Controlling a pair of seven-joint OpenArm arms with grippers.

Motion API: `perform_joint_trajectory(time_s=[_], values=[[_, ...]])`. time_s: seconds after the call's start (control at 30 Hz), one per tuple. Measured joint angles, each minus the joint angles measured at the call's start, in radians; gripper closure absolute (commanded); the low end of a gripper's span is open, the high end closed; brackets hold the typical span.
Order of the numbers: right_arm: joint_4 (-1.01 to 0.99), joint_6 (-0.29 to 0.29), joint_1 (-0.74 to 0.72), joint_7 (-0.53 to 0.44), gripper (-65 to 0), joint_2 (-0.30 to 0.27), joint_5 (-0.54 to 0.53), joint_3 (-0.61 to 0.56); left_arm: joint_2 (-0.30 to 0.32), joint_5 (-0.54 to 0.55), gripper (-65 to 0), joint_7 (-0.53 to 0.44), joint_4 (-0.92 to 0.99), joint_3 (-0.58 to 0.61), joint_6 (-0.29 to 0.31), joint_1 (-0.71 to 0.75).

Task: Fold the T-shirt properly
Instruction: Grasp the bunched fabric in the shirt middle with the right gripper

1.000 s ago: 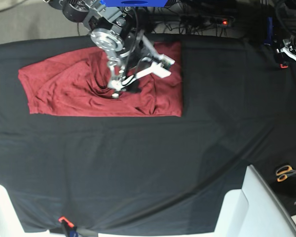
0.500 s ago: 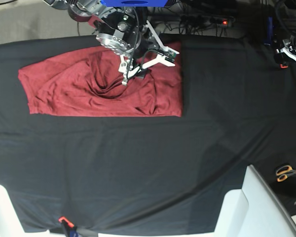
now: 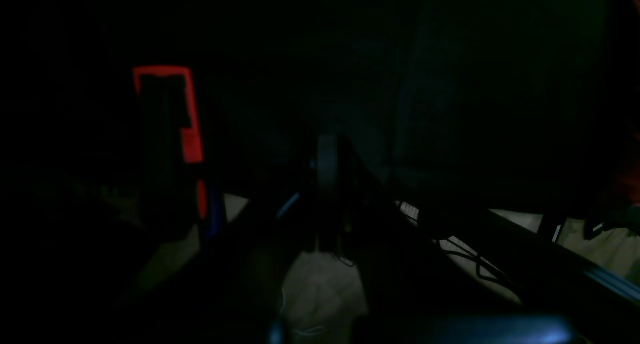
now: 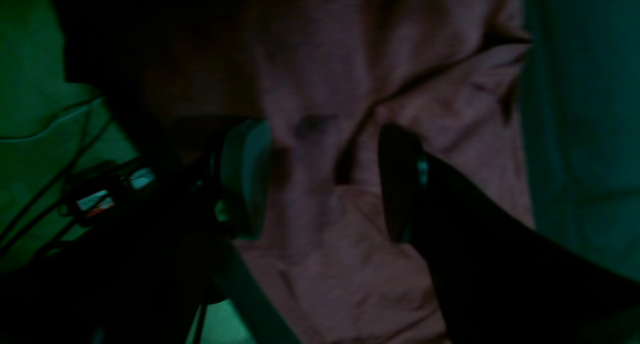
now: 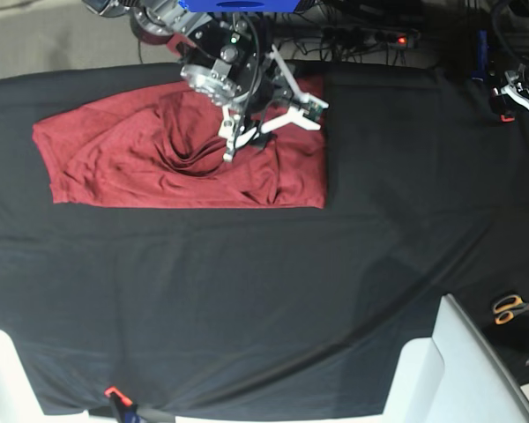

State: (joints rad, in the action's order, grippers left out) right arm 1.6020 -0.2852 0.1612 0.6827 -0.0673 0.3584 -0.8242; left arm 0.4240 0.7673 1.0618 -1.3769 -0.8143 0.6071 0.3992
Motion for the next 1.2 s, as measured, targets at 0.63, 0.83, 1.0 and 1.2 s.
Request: perform_joint_trajectory(time_s=[0.63, 0.83, 1.0, 1.2], values=[[-0.071, 0.000, -0.014, -0.006, -22.7, 0.004, 0.003, 0.061, 0.000, -0.003, 0.0, 0.000, 0.064, 0.001, 0.000, -0.005], [-0.071, 0.000, -0.017, -0.006, -4.2, 0.004, 0.004, 0.061, 0.000, -0.002, 0.0, 0.000, 0.069, 0.001, 0.000, -0.024], [-0.053, 0.000, -0.017, 0.001, -0.6, 0.001, 0.006, 0.061, -0.001, -0.001, 0.0, -0.004, 0.070, 0.070, 0.000, -0.023], [-0.027, 0.000, -0.017, 0.032, -0.9, 0.002, 0.007, 0.061, 0.000, -0.002, 0.0, -0.003, 0.071, 0.076, 0.000, -0.050]])
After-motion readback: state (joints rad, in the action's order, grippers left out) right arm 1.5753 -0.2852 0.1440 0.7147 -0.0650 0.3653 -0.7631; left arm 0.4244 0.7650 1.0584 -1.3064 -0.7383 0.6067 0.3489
